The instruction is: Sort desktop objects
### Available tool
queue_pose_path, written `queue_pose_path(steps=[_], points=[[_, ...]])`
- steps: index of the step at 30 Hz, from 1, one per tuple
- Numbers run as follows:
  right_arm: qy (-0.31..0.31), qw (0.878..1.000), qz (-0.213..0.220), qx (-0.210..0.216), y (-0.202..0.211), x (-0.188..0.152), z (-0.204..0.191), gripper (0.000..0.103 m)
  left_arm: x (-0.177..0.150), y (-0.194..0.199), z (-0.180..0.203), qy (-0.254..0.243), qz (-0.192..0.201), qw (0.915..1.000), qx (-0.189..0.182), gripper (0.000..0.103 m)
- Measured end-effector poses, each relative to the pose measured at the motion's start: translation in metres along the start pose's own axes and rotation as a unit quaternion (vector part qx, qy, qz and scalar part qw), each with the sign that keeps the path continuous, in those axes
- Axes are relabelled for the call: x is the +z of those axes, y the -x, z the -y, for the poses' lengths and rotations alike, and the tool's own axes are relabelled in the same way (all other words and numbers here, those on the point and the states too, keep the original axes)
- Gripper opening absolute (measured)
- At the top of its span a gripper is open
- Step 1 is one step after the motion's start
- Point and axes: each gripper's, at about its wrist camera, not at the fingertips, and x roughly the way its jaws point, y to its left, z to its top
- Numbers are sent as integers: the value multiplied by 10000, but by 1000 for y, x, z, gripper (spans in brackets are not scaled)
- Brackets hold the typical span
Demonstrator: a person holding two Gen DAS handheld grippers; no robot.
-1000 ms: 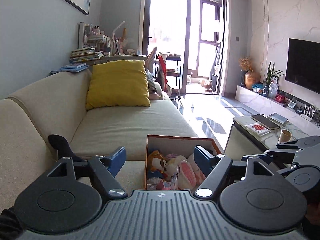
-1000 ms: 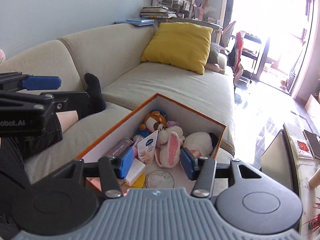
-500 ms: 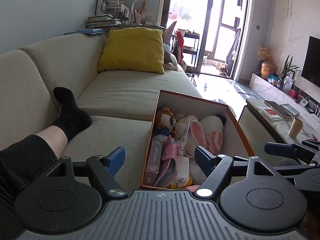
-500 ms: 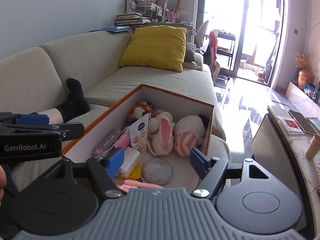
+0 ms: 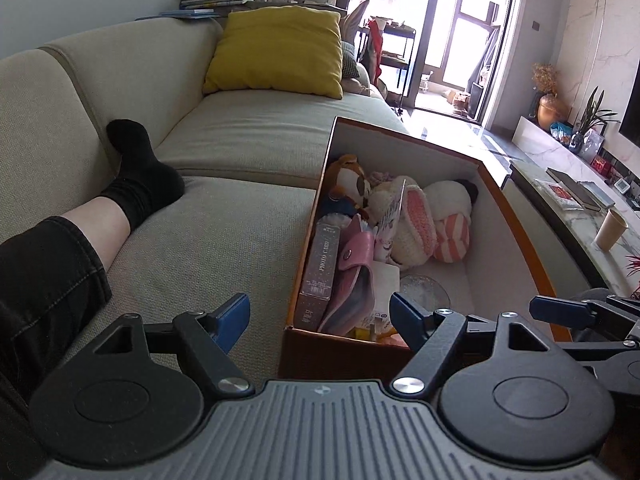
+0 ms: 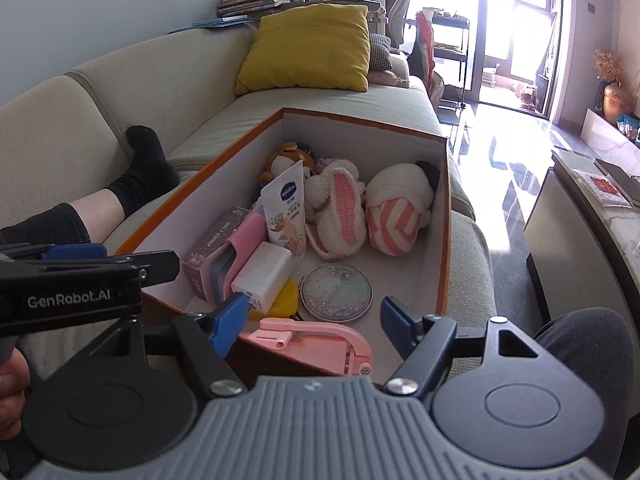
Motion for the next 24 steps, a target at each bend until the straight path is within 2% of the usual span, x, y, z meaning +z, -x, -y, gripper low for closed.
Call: queue_pose_path(steps=[24], points=[[-31, 10000, 44, -3, 1, -3, 2, 75, 0, -3, 2, 79, -103, 9999, -3, 90]])
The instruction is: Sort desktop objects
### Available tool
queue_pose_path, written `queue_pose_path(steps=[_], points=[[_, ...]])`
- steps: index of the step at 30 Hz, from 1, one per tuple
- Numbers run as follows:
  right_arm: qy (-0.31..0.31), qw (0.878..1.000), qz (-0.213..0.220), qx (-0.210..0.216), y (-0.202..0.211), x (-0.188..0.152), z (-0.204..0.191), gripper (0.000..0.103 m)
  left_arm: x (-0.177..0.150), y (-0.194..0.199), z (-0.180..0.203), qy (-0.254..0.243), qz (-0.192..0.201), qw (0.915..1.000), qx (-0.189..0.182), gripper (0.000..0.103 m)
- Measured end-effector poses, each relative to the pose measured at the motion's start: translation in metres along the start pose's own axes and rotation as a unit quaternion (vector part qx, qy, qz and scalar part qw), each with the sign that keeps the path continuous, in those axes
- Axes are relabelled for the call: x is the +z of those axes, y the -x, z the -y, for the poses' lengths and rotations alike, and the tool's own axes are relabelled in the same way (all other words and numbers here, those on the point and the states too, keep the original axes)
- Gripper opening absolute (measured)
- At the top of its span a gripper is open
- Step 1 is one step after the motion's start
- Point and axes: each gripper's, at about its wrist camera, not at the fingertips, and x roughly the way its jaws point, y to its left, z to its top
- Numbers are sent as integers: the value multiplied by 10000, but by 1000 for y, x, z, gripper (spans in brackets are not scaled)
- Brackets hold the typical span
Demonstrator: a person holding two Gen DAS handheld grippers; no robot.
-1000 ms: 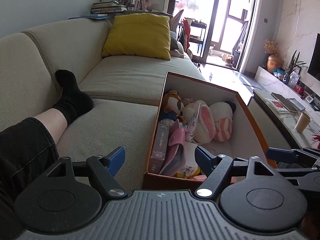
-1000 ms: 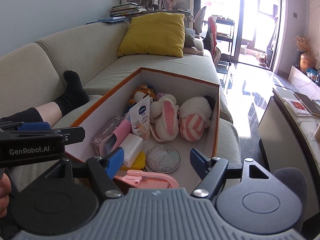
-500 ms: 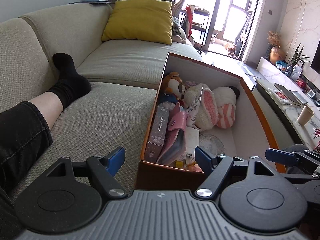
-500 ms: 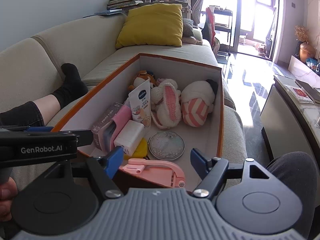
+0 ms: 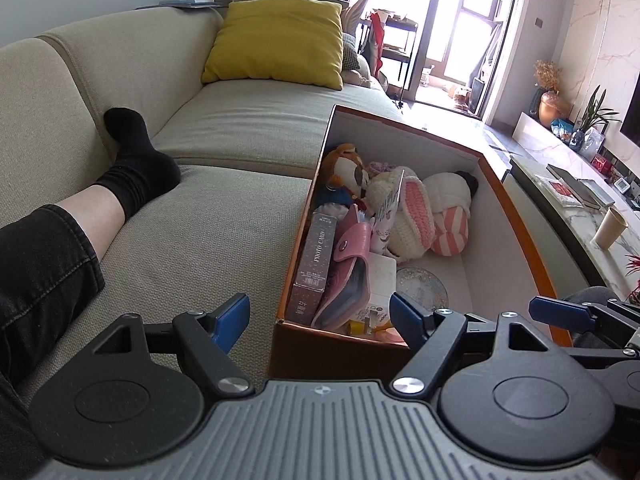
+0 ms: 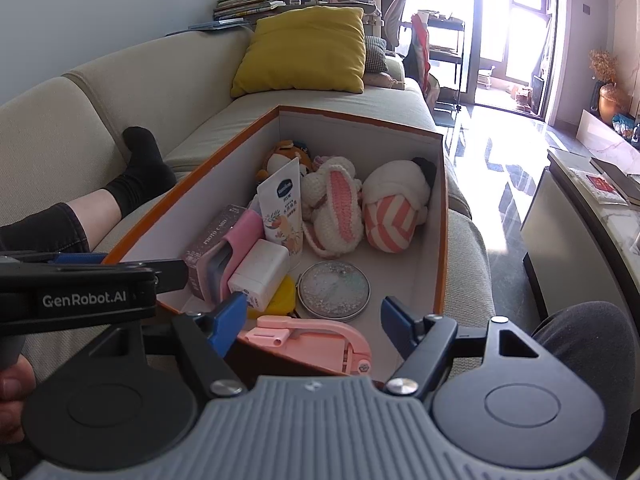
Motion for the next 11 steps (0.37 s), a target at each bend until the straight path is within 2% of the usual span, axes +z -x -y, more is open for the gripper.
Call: queue_pose_path(steps=[11], points=[[9, 10000, 0, -2, 0, 0, 0, 75, 0, -2, -2, 18, -41, 10000, -71, 91]])
